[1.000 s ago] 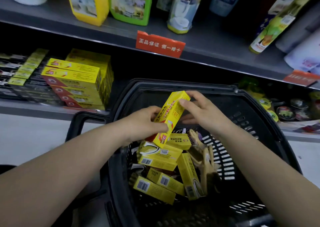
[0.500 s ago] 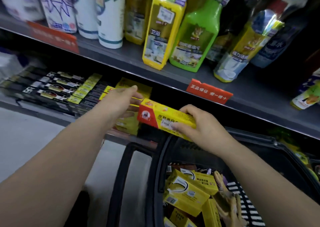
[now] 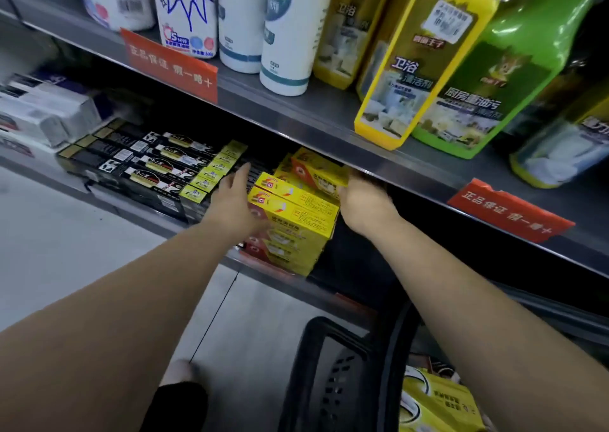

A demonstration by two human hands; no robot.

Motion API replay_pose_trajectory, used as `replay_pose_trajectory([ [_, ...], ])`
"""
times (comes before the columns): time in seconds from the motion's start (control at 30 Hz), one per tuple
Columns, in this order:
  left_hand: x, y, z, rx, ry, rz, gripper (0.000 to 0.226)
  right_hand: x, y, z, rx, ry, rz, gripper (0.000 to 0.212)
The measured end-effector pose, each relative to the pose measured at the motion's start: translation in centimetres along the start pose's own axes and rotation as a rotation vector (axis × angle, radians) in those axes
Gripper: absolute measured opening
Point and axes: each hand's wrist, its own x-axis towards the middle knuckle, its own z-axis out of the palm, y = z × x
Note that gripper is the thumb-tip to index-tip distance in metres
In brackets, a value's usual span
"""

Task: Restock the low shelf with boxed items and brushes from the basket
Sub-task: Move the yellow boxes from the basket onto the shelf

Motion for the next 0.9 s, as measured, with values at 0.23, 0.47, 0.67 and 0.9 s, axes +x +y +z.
replay_pose_trajectory([
  [0.23,0.5,0.2,0.8,-0.047,-0.105,0.102,0.115,3.5,0.5,2.9,0.388,-0.302,-0.088,0.049],
  [0.47,0.6,-0.3,0.9,-0.001,-0.056,0.124,0.114,3.7,1.0,3.5,0.510,-0.347,-0.136,0.054],
  [0.67,0.3,0.0,0.8,0.036,-0.050,0.125,0.114,2.8,0.9,2.8,0.330,-0.263,-0.113,0.063],
  [0.9,-4.5,4.8,-1.4,0.085,-0.037,0.381,0.078,-6.2,3.0,-3.3,0.451,-0.125,-0.250,0.021],
])
